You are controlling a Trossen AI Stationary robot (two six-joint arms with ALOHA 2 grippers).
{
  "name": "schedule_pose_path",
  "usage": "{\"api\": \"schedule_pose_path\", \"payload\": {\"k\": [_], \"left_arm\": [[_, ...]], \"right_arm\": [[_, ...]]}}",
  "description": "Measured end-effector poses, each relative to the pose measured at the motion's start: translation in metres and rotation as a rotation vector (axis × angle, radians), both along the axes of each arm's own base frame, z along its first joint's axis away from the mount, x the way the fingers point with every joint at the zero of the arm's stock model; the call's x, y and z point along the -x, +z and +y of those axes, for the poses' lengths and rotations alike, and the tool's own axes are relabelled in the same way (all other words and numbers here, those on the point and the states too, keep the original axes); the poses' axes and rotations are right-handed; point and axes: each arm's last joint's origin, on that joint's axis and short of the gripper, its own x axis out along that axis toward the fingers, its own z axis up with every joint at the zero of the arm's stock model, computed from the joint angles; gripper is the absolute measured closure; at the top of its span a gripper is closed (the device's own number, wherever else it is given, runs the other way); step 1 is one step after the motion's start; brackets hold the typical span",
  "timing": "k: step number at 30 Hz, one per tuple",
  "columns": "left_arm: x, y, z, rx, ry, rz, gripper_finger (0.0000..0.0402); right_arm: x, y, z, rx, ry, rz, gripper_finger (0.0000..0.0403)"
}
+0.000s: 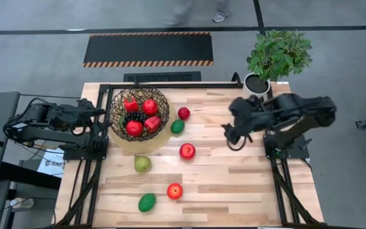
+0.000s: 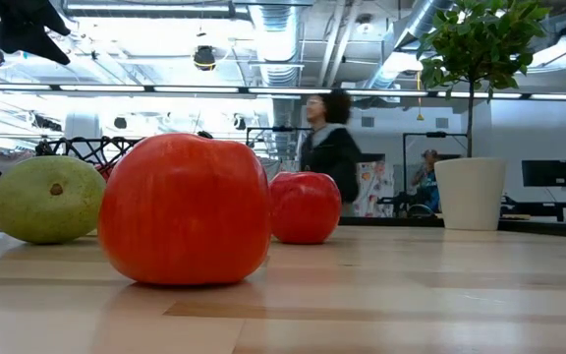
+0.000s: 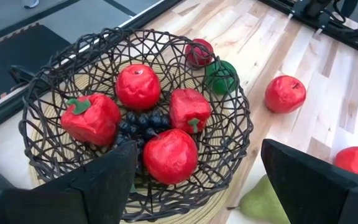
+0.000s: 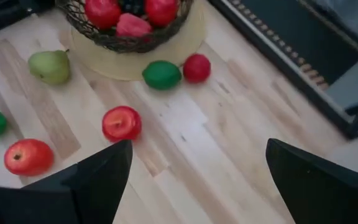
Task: Build produce basket
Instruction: Put the red apple into the black wire basket
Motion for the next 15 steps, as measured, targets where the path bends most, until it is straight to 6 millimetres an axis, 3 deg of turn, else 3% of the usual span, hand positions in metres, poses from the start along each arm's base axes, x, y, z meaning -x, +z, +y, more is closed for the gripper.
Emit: {"api": "schedule_pose_path", "payload": {"k": [4,8,15], "left_arm": [[0.0,0.0,0.0,-0.007,-0.001,0.002,0.0072],[0.0,0.0,0.0,-0.007,0.0,0.002,0.0072],[0.0,0.0,0.0,-0.015,0.008,0.002,0.0072]], "right_arm": [[0.009,-0.027,0.006,-0.035,-0.023,-0.037,0.0015],[0.006,-0.065,0.012,-0.039,-0.035,0.077,0.0015],[-0.025,-0.121,0.008,-0.023,-0.106,0.26,0.0015]]}}
